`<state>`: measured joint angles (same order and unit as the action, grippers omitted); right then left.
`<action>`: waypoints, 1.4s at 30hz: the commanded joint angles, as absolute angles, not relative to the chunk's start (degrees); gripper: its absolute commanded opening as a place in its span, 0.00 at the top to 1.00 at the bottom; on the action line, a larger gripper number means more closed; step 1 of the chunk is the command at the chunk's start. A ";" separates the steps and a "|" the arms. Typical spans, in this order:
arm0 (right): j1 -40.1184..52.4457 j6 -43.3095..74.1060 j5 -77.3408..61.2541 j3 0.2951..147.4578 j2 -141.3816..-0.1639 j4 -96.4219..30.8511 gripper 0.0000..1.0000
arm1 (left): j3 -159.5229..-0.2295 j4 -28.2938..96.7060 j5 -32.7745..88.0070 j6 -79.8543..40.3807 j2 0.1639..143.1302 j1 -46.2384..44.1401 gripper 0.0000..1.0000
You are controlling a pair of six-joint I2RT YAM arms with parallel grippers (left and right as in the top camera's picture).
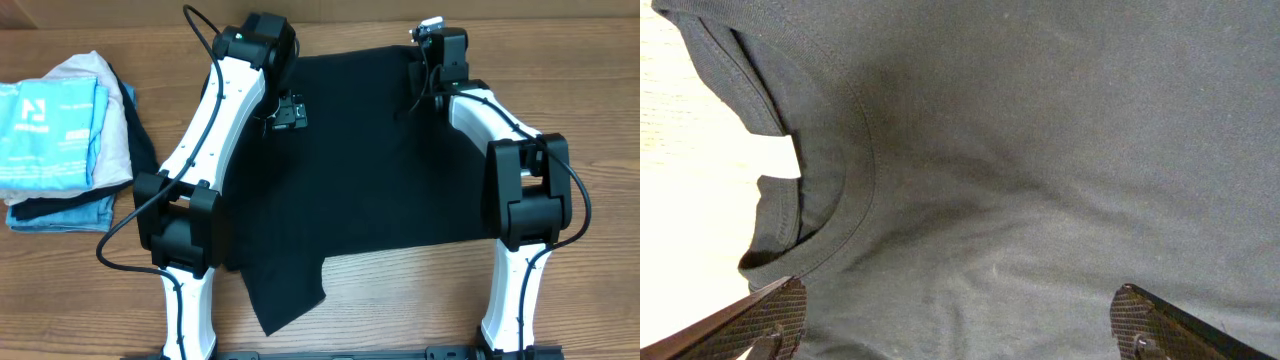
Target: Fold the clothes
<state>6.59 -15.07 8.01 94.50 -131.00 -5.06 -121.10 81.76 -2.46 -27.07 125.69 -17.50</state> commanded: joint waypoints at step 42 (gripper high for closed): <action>-24.82 16.73 -10.11 68.14 -93.01 -69.28 0.05 | -120.81 77.52 7.25 -22.28 124.84 -17.28 0.00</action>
